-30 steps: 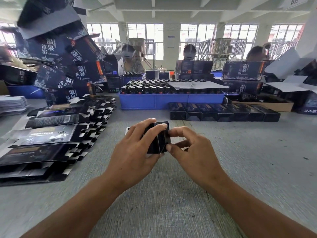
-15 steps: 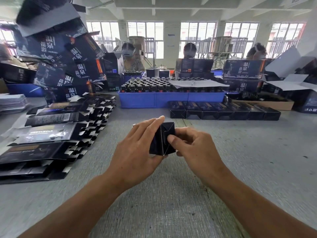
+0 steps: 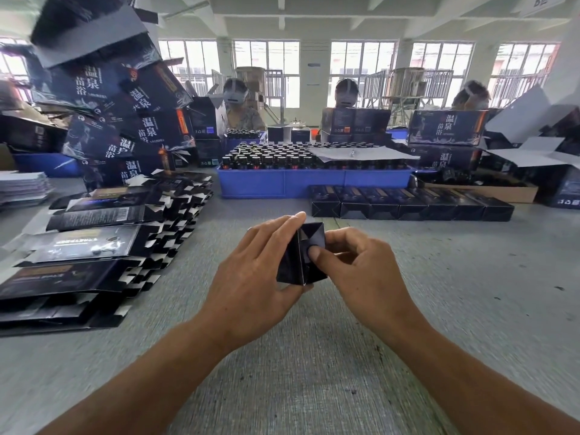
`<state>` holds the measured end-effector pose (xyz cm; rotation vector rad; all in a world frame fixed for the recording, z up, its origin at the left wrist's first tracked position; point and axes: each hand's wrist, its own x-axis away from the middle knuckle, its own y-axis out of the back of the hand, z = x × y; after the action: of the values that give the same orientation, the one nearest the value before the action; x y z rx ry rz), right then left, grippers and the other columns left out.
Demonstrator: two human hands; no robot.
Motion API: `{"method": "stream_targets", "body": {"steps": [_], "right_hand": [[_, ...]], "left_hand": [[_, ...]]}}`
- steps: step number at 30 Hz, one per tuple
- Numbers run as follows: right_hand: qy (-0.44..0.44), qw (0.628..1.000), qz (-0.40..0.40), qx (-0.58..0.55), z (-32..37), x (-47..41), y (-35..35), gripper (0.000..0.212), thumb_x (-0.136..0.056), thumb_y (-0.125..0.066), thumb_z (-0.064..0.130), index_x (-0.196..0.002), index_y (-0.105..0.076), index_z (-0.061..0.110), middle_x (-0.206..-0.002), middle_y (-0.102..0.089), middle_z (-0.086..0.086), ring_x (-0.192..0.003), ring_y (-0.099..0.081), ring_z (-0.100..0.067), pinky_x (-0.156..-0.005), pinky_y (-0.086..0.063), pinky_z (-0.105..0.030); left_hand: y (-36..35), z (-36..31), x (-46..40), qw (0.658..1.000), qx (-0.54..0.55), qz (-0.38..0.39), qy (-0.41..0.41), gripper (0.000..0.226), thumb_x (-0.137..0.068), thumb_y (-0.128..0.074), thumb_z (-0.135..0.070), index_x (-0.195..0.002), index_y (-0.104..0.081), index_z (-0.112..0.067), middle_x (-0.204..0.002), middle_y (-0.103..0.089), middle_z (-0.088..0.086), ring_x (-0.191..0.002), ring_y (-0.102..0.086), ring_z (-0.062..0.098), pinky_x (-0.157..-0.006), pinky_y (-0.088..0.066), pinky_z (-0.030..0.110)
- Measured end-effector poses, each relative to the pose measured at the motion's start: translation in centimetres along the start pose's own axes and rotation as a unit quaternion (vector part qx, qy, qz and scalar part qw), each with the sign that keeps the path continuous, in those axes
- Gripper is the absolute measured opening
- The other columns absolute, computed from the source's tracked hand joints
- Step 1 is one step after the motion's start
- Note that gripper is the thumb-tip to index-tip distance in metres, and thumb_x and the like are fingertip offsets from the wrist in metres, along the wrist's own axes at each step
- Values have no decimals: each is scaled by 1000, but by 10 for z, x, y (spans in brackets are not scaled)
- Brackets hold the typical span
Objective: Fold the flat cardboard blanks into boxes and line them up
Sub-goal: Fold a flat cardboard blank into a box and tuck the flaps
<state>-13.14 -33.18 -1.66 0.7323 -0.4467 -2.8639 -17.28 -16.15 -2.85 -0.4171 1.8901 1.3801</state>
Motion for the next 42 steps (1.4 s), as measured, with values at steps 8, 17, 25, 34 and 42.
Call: {"method": "stream_targets", "body": {"steps": [8, 17, 25, 34, 42], "right_hand": [[4, 1000, 14, -9, 0, 1, 0, 21, -93, -68, 32, -113, -69, 25, -98, -74, 14, -88, -69, 4, -71, -54, -12], [18, 998, -38, 41, 3, -2, 4, 11, -90, -73, 29, -99, -72, 23, -87, -73, 12, -80, -69, 3, -72, -55, -12], [7, 1000, 25, 4, 5, 1, 5, 45, -84, -74, 47, -123, -61, 29, -103, -71, 16, -92, -68, 3, -72, -55, -13], [-123, 979, -5, -160, -2, -8, 7, 57, -77, -73, 19, -130, -52, 20, -103, -73, -4, -85, -75, -15, -69, -60, -26], [-173, 963, 166, -127, -8, -5, 3, 52, -63, -81, 12, -111, -64, 22, -90, -77, 7, -85, -74, -11, -70, -60, -24]], "left_hand": [[2, -1, -2, 1000, 0, -7, -1, 86, -78, -71, -48, -151, -34, -20, -144, -49, -3, -128, -42, 11, -97, -35, 20], [1, -4, -1, 1000, -6, -9, -27, 84, -78, -69, -47, -149, -35, -19, -143, -47, -4, -131, -42, 13, -102, -36, 25], [3, -4, -2, 1000, 22, -9, -5, 87, -80, -74, -43, -152, -32, -18, -145, -50, -1, -131, -43, 13, -100, -41, 27], [0, -4, -1, 999, 15, -30, 0, 85, -79, -76, -11, -153, -34, -13, -159, -34, 3, -147, -28, 16, -116, -31, 38], [7, 8, -11, 856, 414, -79, 300, 58, -95, -62, -34, -147, -37, -34, -117, -67, -7, -101, -68, 5, -74, -57, 18]]}}
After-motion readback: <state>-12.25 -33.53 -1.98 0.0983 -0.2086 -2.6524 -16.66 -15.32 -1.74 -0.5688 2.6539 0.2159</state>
